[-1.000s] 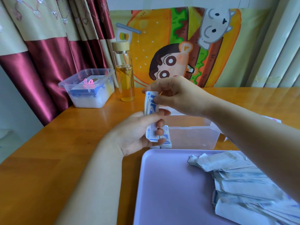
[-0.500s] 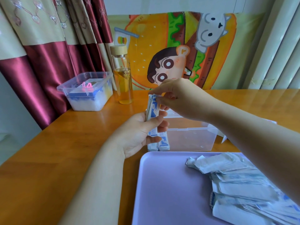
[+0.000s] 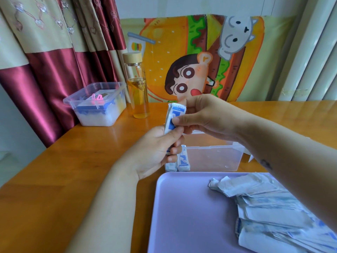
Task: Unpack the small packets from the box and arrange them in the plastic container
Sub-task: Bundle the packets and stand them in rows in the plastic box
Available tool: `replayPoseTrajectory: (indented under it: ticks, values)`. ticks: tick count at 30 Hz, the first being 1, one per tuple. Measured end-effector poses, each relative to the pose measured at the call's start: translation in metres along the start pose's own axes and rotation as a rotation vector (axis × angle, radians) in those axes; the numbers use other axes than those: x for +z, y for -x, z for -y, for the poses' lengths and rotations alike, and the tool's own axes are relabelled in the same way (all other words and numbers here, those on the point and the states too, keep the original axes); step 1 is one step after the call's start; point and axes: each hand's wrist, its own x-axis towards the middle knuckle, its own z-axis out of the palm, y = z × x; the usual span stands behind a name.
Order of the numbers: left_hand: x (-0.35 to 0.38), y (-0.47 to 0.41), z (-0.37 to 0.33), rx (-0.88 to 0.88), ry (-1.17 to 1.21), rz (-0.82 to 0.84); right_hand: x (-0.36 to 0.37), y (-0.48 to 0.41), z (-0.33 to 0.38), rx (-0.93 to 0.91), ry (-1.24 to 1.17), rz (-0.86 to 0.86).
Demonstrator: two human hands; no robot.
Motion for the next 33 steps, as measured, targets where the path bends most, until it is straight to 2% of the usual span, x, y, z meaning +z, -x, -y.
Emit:
replayPoseTrajectory:
  ticks: [2,6,8,11,13,16,18,20,25,33]
  values:
    - [-0.001,-0.002,0.001,0.035,-0.108,-0.052,0.000,-0.002,-0.001,-0.010,0.027,-0.036]
    - [-0.011,-0.005,0.003,0.172,-0.777,-0.286,-0.024,-0.014,-0.011,0.089,0.027,-0.275]
    - [-0.017,-0.004,0.007,0.154,-0.969,-0.363,-0.043,-0.023,-0.024,0.241,0.045,-0.368]
    - [-0.022,-0.003,0.015,0.009,-1.156,-0.294,-0.058,-0.029,-0.044,0.519,0.123,-0.316]
    - [-0.020,-0.004,0.020,-0.078,-1.204,-0.243,-0.057,-0.031,-0.054,0.641,0.184,-0.248]
    - [-0.019,-0.005,0.023,-0.097,-1.202,-0.225,-0.052,-0.037,-0.071,0.757,0.248,-0.178]
    - [-0.019,-0.006,0.024,-0.090,-1.213,-0.219,-0.049,-0.041,-0.083,0.806,0.493,-0.106]
    - [-0.020,-0.007,0.025,-0.093,-1.219,-0.216,-0.047,-0.044,-0.094,0.788,0.740,-0.061]
    - [-0.020,-0.009,0.026,-0.112,-1.233,-0.189,-0.040,-0.043,-0.103,0.737,1.020,0.010]
    - [-0.019,-0.009,0.027,-0.116,-1.225,-0.154,-0.034,-0.043,-0.103,0.618,1.183,0.007]
